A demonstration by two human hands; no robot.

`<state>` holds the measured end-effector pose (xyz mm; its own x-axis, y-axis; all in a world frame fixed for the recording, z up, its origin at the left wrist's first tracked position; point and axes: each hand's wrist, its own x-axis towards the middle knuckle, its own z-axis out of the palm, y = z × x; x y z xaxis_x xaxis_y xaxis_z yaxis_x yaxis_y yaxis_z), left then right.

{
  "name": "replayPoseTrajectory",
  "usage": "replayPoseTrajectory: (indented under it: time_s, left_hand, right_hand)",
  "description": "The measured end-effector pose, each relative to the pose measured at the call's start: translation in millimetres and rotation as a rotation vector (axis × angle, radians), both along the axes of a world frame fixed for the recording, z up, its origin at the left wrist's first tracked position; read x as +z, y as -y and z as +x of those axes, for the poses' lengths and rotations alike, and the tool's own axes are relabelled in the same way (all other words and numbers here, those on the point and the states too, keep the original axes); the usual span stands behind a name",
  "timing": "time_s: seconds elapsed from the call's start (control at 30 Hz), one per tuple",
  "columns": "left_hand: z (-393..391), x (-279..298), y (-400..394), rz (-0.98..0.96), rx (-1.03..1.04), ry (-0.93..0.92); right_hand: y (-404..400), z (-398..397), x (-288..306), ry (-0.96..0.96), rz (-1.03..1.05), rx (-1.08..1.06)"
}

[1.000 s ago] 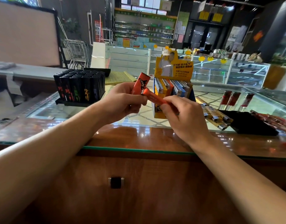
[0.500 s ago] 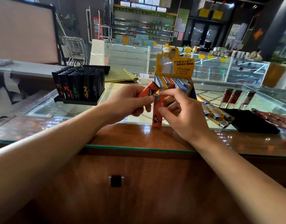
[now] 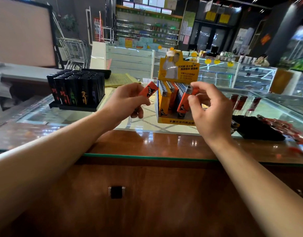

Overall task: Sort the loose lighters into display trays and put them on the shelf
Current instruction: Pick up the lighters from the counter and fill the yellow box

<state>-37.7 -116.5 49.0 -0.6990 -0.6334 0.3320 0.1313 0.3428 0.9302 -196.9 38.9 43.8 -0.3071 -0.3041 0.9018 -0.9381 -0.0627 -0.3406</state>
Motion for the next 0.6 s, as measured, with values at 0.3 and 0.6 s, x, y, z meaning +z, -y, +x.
replayPoseTrajectory:
  time_s: [0.3, 0.6]
  left_hand:
    - [1, 0, 1, -0.029, 0.014, 0.027]
    - [0, -1, 4, -0.020, 0.037, 0.016]
  right_hand:
    - [11, -5, 4, 0.025, 0.110, 0.005]
    - [30, -13, 6, -0.175, 0.235, -0.121]
